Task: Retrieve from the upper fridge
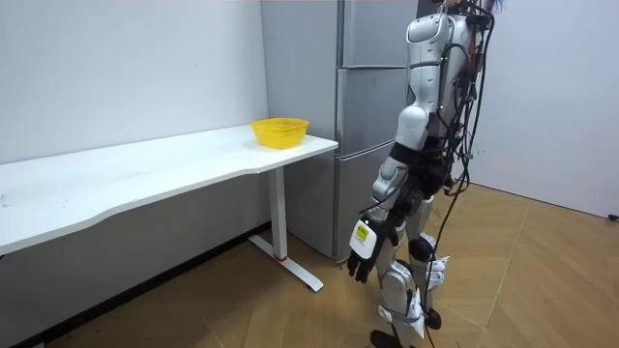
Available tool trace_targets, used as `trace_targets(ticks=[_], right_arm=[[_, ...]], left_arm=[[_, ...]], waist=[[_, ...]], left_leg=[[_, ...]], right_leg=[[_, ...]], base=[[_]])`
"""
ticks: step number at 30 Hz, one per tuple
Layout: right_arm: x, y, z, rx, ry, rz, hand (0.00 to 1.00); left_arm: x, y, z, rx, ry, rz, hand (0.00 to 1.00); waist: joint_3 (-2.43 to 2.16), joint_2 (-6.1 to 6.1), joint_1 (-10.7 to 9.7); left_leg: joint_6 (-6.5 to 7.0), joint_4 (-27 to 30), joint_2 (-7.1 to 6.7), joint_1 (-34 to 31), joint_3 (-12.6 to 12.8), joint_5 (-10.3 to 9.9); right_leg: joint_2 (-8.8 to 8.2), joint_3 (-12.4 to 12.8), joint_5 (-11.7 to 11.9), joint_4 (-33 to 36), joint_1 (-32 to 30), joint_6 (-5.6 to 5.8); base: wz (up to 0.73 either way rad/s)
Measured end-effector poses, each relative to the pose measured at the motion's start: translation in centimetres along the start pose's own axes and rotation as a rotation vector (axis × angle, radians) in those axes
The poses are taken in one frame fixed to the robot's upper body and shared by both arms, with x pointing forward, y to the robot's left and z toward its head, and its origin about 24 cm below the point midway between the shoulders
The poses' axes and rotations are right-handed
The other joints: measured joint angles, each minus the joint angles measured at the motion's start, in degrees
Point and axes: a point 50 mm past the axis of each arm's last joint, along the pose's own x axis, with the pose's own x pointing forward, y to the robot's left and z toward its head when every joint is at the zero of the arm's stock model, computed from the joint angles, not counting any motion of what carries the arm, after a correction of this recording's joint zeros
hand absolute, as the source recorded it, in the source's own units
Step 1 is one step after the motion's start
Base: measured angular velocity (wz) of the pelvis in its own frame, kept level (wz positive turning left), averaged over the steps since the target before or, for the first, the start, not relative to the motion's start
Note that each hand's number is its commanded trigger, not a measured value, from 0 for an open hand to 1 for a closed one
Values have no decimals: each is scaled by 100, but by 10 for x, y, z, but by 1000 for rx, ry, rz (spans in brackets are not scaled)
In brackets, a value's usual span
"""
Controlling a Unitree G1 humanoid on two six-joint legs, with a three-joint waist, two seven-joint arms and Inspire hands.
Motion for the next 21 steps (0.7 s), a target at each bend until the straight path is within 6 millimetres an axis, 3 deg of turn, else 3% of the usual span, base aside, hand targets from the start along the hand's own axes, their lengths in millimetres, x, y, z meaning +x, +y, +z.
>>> trace_targets(ticks=[13, 21], right_arm=[[-1, -3, -4, 10, -4, -28, 0], [-2, -4, -11, 91, 17, -7, 0]], left_arm=[[0, 4, 9, -58, -75, 55, 0], [-1, 2, -6, -301, -20, 69, 0]], waist=[[27, 12, -35], [42, 39, -59]], left_leg=[[0, -84, -5, 17, -3, 3], [2, -83, -9, 6, -6, 4]], right_leg=[[10, 70, 27, -19, 5, 6], [10, 46, 87, -97, 19, 22]], base=[[-3], [-2]])
